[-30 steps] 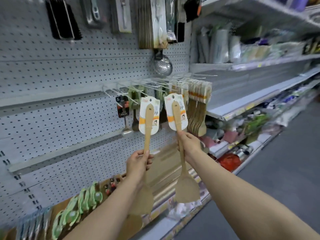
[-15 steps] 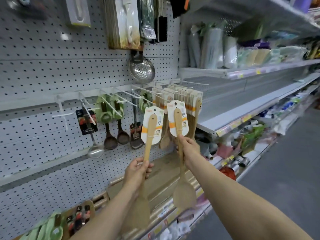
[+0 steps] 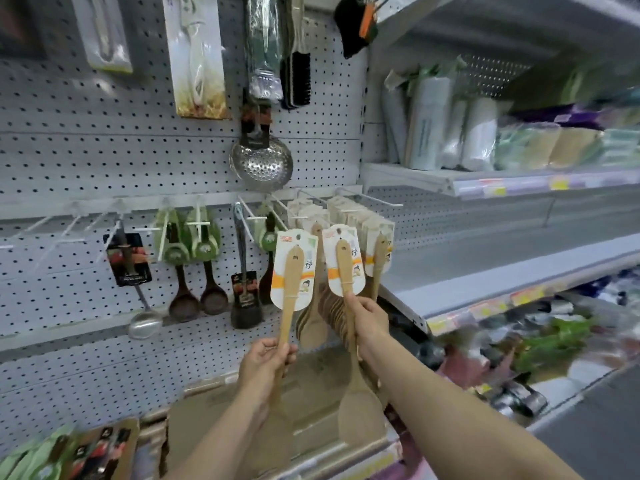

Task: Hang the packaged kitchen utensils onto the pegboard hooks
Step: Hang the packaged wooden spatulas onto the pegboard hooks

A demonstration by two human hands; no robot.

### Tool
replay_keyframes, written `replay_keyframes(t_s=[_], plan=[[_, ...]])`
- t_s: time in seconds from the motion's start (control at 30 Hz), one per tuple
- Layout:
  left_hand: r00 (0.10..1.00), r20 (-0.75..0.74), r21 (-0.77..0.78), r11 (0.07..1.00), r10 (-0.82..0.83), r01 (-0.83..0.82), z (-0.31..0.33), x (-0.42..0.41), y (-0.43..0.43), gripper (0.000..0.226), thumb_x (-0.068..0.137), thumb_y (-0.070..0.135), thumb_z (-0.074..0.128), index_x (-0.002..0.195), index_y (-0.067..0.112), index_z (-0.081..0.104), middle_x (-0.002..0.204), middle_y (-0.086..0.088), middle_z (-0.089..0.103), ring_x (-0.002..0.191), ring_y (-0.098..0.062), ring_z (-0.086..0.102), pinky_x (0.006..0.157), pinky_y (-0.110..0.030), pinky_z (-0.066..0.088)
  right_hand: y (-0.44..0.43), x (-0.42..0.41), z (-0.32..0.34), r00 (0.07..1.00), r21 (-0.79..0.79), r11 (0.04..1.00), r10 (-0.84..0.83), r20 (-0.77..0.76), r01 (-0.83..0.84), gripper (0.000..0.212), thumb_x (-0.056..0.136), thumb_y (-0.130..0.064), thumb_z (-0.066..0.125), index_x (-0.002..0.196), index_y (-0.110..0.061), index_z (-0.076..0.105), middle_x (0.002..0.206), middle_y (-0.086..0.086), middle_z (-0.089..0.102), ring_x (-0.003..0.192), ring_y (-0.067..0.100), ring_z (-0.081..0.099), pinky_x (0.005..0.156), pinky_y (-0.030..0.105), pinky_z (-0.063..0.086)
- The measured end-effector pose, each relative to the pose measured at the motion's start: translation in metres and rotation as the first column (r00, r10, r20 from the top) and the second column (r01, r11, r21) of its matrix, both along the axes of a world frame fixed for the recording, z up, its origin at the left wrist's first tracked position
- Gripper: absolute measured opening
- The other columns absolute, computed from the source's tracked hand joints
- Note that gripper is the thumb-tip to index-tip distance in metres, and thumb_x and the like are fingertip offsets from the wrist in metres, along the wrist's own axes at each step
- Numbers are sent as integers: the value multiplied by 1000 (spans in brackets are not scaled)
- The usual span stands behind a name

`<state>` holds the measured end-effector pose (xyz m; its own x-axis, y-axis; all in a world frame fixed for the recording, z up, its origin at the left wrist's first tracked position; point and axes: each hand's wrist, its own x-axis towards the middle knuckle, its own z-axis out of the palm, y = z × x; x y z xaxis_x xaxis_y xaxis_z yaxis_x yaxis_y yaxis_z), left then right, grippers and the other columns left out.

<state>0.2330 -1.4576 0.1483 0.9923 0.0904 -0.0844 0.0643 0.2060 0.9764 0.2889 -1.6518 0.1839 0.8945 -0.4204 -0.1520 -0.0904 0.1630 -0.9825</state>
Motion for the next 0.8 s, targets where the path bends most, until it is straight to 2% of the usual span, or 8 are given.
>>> replay_keyframes(t_s=[0.07, 0.23, 0.37, 0.5, 0.6, 0.67, 0.8], plan=[[999, 16, -4, 999, 44, -44, -2, -2, -17, 9, 94, 8, 63, 103, 6, 63, 89, -7, 78, 87, -22, 70, 86, -39, 53, -13, 8, -1, 999, -13, 999, 42, 21, -42, 24, 94, -37, 67, 88, -13, 71, 82, 3, 69, 81, 21, 64, 81, 35, 55], [992, 1, -9, 992, 124, -124, -9, -10, -47, 8, 94, 8, 63, 102, 6, 63, 89, -7, 78, 86, -20, 69, 75, -31, 53, -26, 27, -11, 985, -7, 985, 172, 5, -172, 31, 84, -54, 69, 85, -24, 75, 86, 3, 75, 95, 29, 70, 92, 47, 58], [989, -12, 5, 989, 148, -148, -10, -12, -59, 8, 94, 8, 63, 101, 6, 62, 91, -8, 78, 86, -20, 69, 74, -27, 51, -27, 36, -14, 972, 19, 972, 234, 23, -235, 31, 90, -46, 70, 89, -16, 75, 83, 2, 73, 83, 22, 66, 82, 37, 55], [987, -14, 17, 987, 157, -157, -10, -9, -60, 11, 94, 10, 62, 104, 4, 61, 94, -10, 77, 88, -20, 69, 78, -29, 50, -26, 44, -22, 971, 56, 970, 232, 57, -236, 27, 90, -46, 71, 89, -19, 75, 85, 2, 74, 84, 23, 66, 79, 38, 53], [985, -22, 20, 985, 170, -169, -12, -5, -60, 12, 94, 9, 63, 104, 2, 61, 95, -11, 77, 89, -21, 69, 79, -28, 50, -22, 54, -29, 970, 51, 970, 237, 48, -240, 26, 87, -49, 73, 84, -23, 76, 90, 2, 76, 97, 29, 69, 90, 45, 55], [984, -30, 14, 985, 175, -175, -12, -2, -60, 12, 93, 10, 63, 103, 3, 61, 97, -12, 77, 91, -22, 69, 80, -30, 49, -19, 63, -28, 968, 40, 967, 249, 44, -251, 27, 84, -51, 74, 82, -24, 76, 92, 3, 77, 100, 31, 70, 97, 50, 55], [983, -41, 21, 984, 180, -180, -10, 6, -62, 13, 93, 13, 65, 103, 5, 63, 96, -10, 77, 93, -25, 68, 89, -42, 50, -17, 89, -18, 966, 34, 965, 260, -8, -260, 26, 86, -50, 73, 82, -25, 76, 91, 0, 77, 97, 27, 70, 94, 52, 56]])
